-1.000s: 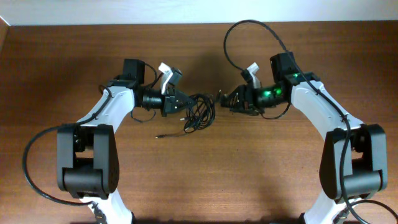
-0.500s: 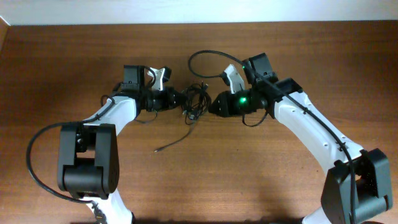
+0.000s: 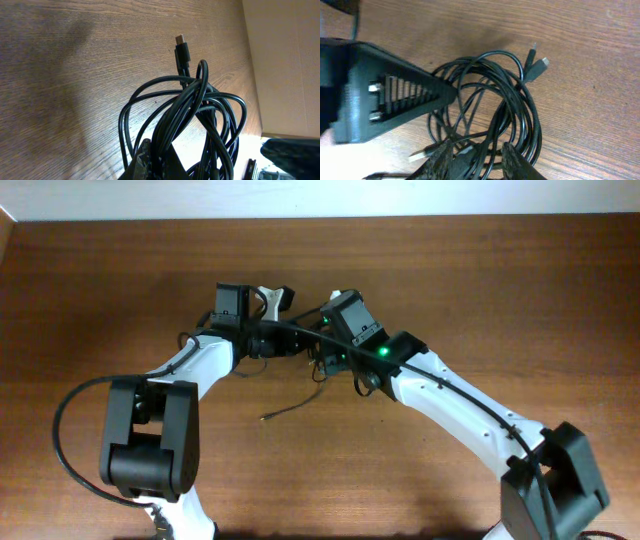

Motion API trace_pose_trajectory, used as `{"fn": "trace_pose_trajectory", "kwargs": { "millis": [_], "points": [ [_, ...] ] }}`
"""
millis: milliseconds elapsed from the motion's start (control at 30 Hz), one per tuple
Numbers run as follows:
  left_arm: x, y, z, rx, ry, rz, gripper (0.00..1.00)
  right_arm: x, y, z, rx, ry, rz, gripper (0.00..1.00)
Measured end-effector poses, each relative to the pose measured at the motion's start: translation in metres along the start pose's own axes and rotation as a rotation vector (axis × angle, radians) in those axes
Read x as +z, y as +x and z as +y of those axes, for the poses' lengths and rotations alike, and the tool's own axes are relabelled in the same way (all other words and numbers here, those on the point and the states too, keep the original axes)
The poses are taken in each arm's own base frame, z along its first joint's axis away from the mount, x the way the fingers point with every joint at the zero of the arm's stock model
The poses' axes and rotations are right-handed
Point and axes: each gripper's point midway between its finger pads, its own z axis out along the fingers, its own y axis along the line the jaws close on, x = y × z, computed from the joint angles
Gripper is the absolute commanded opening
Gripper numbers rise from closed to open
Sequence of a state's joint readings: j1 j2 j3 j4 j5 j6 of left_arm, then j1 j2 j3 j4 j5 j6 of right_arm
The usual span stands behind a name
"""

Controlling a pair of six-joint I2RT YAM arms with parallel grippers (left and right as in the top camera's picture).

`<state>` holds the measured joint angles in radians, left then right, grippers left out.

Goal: Untangle cables

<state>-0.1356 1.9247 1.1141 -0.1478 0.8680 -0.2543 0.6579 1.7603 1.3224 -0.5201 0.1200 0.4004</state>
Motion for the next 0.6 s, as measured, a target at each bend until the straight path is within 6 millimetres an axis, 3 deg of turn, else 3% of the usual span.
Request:
{"fn": "trace_pose_trajectory", "kwargs": {
  "millis": [333,600],
  "points": [
    [0.0,0.0,0.0,0.0,0.0,0.0,0.0,0.039,0.017,-0.008,-0.007,0.056,0.05,0.31],
    [0.0,-0.001,-0.011,0.022,0.061,0.0,0.0,0.04,0.021,-0.011,-0.001,0.072,0.065,0.27]
  ]
}}
